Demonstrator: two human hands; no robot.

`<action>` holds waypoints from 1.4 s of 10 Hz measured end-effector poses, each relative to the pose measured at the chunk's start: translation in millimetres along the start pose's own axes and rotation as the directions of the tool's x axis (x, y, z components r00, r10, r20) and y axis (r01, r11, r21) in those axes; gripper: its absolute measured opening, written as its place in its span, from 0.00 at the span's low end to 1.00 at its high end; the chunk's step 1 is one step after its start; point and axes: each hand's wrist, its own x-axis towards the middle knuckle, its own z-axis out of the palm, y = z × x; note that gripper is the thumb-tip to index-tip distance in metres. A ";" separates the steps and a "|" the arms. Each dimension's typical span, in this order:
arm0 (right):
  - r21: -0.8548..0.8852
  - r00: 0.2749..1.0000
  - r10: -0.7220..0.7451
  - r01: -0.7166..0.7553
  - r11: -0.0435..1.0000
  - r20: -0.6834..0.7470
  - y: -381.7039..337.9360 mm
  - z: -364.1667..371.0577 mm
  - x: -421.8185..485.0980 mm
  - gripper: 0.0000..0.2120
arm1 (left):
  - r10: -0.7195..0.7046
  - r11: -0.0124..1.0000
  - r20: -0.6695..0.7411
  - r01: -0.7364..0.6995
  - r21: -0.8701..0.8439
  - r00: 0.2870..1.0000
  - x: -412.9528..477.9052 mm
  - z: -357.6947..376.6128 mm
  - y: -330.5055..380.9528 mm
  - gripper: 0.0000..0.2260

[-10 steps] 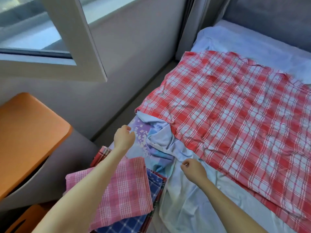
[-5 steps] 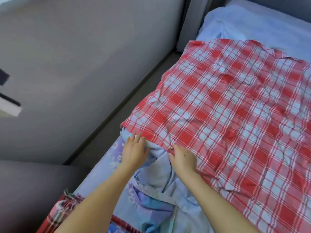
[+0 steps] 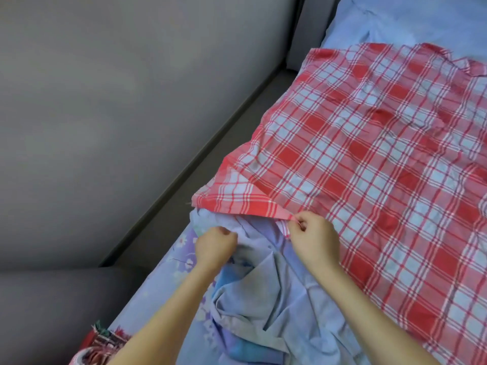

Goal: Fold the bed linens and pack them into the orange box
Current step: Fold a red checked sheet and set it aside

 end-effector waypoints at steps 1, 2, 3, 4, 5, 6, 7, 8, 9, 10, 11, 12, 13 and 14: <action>0.056 0.997 -0.027 0.023 0.998 0.072 -6.8 -34.0 -25.7 0.13 | -0.092 0.132 0.414 0.423 -0.896 0.906 1.1 -18.0 35.6 0.20; 0.056 0.996 -0.022 0.018 0.998 0.082 -1.5 -59.2 -48.4 0.13 | -0.025 -0.369 0.546 0.500 -0.784 0.837 0.0 -37.2 57.5 0.09; 0.068 0.997 0.018 -0.024 0.997 0.079 8.2 -77.6 -59.6 0.13 | -0.176 -0.312 0.461 0.395 -0.864 0.870 2.1 -55.5 64.8 0.10; 0.057 0.995 0.045 -0.050 0.997 0.091 13.9 -88.7 -71.9 0.16 | -0.279 -0.141 0.290 0.259 -0.955 0.916 1.4 -75.6 63.8 0.05; 0.033 0.993 0.065 -0.068 0.997 0.095 14.7 -97.3 -88.5 0.17 | -0.299 -0.005 0.034 0.034 -0.999 0.954 -18.6 -93.3 78.7 0.08; 0.069 0.993 0.075 -0.082 0.994 0.090 12.1 -107.8 -108.2 0.10 | -0.252 0.243 -0.319 -0.259 -0.935 0.913 -58.6 -111.5 112.1 0.08; 0.096 0.997 0.060 -0.065 0.993 0.054 3.8 -134.6 -135.3 0.11 | -0.057 0.398 -0.564 -0.499 -0.769 0.824 -113.5 -132.1 150.0 0.11; 0.118 0.997 0.070 -0.075 0.990 0.041 -8.3 -169.7 -172.8 0.11 | 0.132 0.404 -0.667 -0.654 -0.640 0.734 -177.0 -144.0 181.6 0.08; 0.198 0.995 0.086 -0.093 0.976 0.044 -26.2 -207.5 -227.2 0.20 | 0.301 0.373 -0.692 -0.749 -0.548 0.656 -247.3 -149.2 207.8 0.09; 0.343 0.983 0.087 -0.139 0.929 0.162 -42.2 -226.0 -273.3 0.20 | 0.433 0.366 -0.703 -0.823 -0.435 0.564 -300.6 -151.2 224.4 0.12; 0.445 0.978 0.089 -0.165 0.880 0.186 -58.9 -231.6 -314.1 0.17 | 0.547 0.350 -0.686 -0.875 -0.334 0.480 -344.7 -151.9 231.8 0.07; 0.545 0.977 0.071 -0.172 0.821 0.201 -74.2 -241.4 -344.6 0.15 | 0.581 0.337 -0.691 -0.900 -0.277 0.430 -377.8 -153.6 240.9 0.09; 0.598 0.983 0.083 -0.165 0.785 0.163 -79.3 -249.0 -357.5 0.16 | 0.559 0.384 -0.720 -0.898 -0.215 0.411 -397.5 -159.3 243.9 0.11; 0.582 0.988 0.079 -0.141 0.801 0.129 -66.3 -258.3 -371.0 0.09 | 0.539 0.454 -0.761 -0.886 -0.099 0.361 -418.1 -165.0 241.9 0.14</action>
